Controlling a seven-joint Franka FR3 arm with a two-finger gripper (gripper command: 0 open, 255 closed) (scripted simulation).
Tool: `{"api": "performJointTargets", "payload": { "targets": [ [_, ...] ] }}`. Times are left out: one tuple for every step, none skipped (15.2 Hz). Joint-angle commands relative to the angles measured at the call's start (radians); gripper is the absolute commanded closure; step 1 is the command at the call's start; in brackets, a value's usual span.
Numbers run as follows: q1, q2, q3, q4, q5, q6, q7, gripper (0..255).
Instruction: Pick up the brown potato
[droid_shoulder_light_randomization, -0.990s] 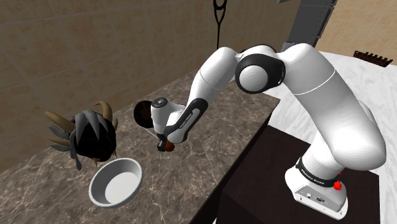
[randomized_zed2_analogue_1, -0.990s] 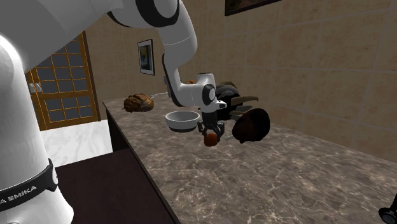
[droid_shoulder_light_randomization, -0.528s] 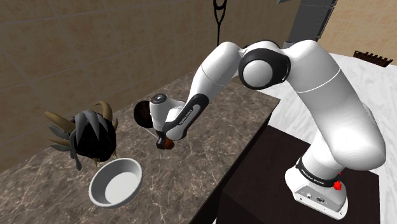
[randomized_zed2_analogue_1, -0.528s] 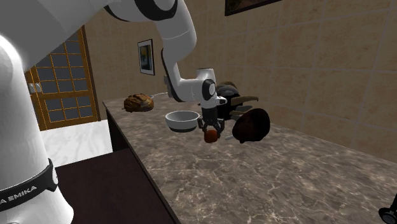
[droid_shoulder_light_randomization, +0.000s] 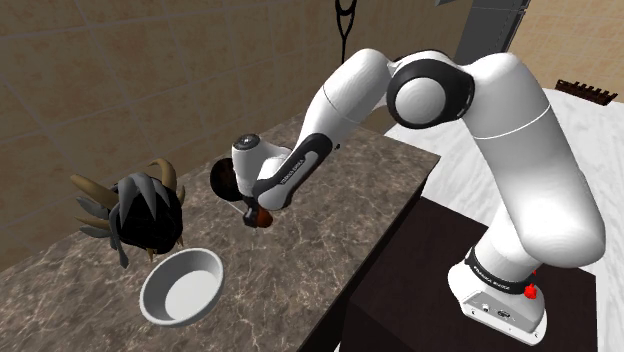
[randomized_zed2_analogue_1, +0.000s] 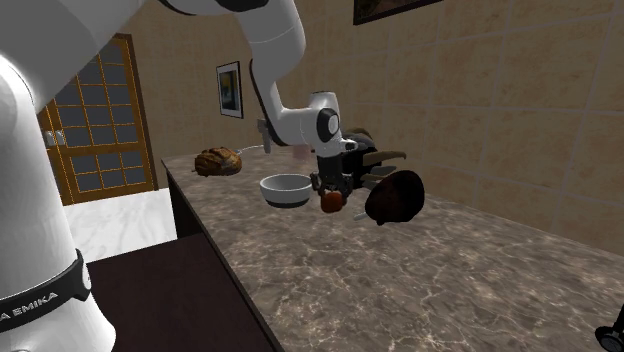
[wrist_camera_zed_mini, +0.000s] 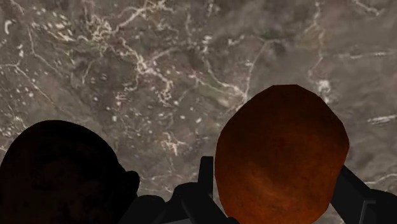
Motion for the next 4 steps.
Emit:
{"api": "performJointTargets", "payload": {
  "targets": [
    [-0.005,-0.023,0.006,-0.008,0.005,-0.016,-0.006,255],
    [-0.007,-0.033,0.009,-0.011,0.008,-0.023,-0.008,255],
    [-0.007,-0.035,0.009,-0.011,0.009,-0.024,-0.008,255],
    [-0.007,-0.035,0.009,-0.011,0.009,-0.024,-0.008,255]
  ]
}}
